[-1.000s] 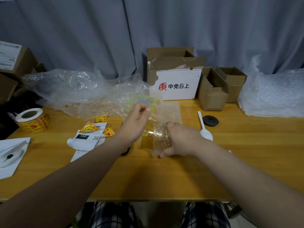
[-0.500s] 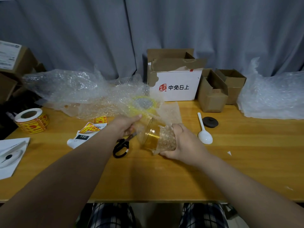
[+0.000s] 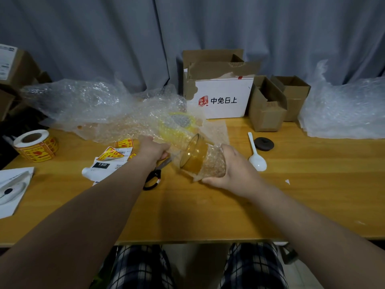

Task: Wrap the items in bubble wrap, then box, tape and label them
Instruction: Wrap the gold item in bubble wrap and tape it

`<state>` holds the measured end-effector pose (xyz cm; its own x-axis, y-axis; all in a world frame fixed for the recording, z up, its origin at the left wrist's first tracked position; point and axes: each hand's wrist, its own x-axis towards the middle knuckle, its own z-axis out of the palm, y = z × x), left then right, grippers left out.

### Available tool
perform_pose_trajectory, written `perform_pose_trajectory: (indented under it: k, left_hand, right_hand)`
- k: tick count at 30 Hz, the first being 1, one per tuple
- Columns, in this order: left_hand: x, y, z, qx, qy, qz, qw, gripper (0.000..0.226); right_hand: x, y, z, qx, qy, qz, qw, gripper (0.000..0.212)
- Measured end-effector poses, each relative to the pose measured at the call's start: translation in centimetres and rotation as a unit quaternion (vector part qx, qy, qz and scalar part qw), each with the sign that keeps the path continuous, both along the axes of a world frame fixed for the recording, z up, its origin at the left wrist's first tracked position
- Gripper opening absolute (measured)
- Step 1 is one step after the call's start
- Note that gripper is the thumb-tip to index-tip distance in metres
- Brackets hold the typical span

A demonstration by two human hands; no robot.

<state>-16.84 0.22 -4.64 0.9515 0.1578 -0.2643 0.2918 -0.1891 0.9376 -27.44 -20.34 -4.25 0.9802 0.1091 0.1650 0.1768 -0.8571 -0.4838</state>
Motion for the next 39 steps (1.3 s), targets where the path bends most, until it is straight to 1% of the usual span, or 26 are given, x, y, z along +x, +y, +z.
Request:
perform_pose_trajectory:
  k: [2,4,6,8,9,10,11,13,14,15,17,18,19,20,21,22,23,24,26,28,29,31,32,33,36,39]
  left_hand:
    - [-0.6,-0.1,0.4,0.050,-0.030,0.002,0.998,0.051]
    - [-1.1,0.3,0.9,0.131,-0.112,-0.009,0.985,0.033]
    - [-2.0,1.1,1.7,0.202,-0.198,-0.018,0.959,0.023]
    - [-3.5,2.1,1.9,0.278,-0.253,-0.045,0.926,0.014]
    - [-4.2,2.6,1.8,0.314,-0.261,-0.058,0.911,0.009]
    - [-4.8,3.0,1.7,0.348,-0.249,-0.069,0.901,0.006]
    - [-5.1,3.4,1.5,0.377,-0.217,-0.079,0.897,0.004]
    - [-5.7,3.7,1.4,0.421,-0.145,-0.096,0.890,0.008]
    - [-6.0,3.6,1.6,0.441,-0.150,-0.097,0.880,0.013]
    - [-6.3,3.3,2.0,0.456,-0.195,-0.087,0.864,0.020]
    - [-7.3,2.0,3.1,0.450,-0.353,-0.088,0.816,0.027]
    - [-7.9,1.1,3.7,0.449,-0.414,-0.135,0.780,0.029]
    - [-8.2,0.2,3.9,0.470,-0.459,-0.202,0.726,0.038]
    - [-8.3,-0.8,3.7,0.504,-0.488,-0.268,0.661,0.051]
    - [-8.1,-1.4,3.1,0.538,-0.493,-0.319,0.604,0.066]
    - [-7.9,-1.8,2.5,0.568,-0.476,-0.353,0.570,0.080]
    - [-7.4,-1.9,1.9,0.597,-0.451,-0.369,0.552,0.093]
    - [-6.8,-2.0,1.5,0.623,-0.424,-0.369,0.544,0.103]
    - [-5.8,-2.6,1.5,0.642,-0.399,-0.359,0.547,0.114]
    - [-4.9,-3.3,2.1,0.627,-0.401,-0.360,0.562,0.104]
    - [-4.4,-3.6,2.5,0.617,-0.394,-0.370,0.572,0.096]
    - [-3.2,-3.7,2.9,0.600,-0.358,-0.396,0.596,0.089]
    - [-2.7,-3.7,3.2,0.596,-0.339,-0.409,0.602,0.089]
    - [-2.2,-3.8,3.5,0.590,-0.324,-0.423,0.606,0.090]
    - [-0.3,-4.5,4.2,0.568,-0.261,-0.469,0.625,0.095]
    - [1.1,-4.9,5.2,0.546,-0.193,-0.504,0.641,0.097]
  right_hand:
    - [0.1,0.1,0.0,-0.007,0.000,-0.005,1.000,0.096]
    - [0.2,0.3,0.0,-0.055,-0.021,-0.010,0.998,0.096]
    - [0.3,0.5,-0.1,-0.127,-0.059,-0.010,0.990,0.095]
    - [0.3,0.6,0.0,-0.166,-0.077,-0.008,0.983,0.094]
    - [0.2,0.6,0.1,-0.177,-0.080,-0.003,0.981,0.093]
    - [0.2,0.6,0.1,-0.187,-0.084,0.007,0.979,0.093]
    - [0.1,0.8,0.2,-0.198,-0.089,0.021,0.976,0.092]
    - [0.1,1.1,0.3,-0.226,-0.100,0.053,0.968,0.090]
    - [0.2,1.3,0.4,-0.240,-0.101,0.062,0.964,0.089]
    - [0.3,1.5,0.5,-0.249,-0.096,0.067,0.961,0.090]
    - [0.8,1.4,0.9,-0.253,-0.073,0.071,0.962,0.091]
    - [1.2,1.3,1.2,-0.249,-0.057,0.076,0.964,0.090]
    - [1.5,1.1,1.4,-0.241,-0.040,0.084,0.966,0.089]
    - [2.0,0.9,1.7,-0.230,-0.020,0.092,0.969,0.088]
    - [2.4,0.8,2.0,-0.219,0.002,0.098,0.971,0.087]
    - [2.9,0.7,2.3,-0.209,0.025,0.103,0.972,0.087]
    - [3.3,0.7,2.5,-0.199,0.047,0.106,0.973,0.088]
    - [3.8,0.7,2.7,-0.188,0.068,0.109,0.974,0.090]
    - [4.5,0.5,2.8,-0.158,0.103,0.113,0.975,0.098]
    - [4.9,-0.3,2.7,-0.105,0.134,0.118,0.978,0.107]
    - [5.0,-0.9,2.5,-0.056,0.153,0.123,0.979,0.109]
    - [4.8,-2.3,2.2,0.066,0.194,0.126,0.971,0.102]
    - [4.6,-2.8,2.1,0.108,0.206,0.128,0.964,0.097]
    - [4.4,-3.1,2.0,0.129,0.209,0.124,0.961,0.096]
    - [4.4,-3.3,1.6,0.145,0.191,0.108,0.965,0.094]
    - [4.9,-2.8,1.6,0.196,0.158,0.083,0.964,0.078]
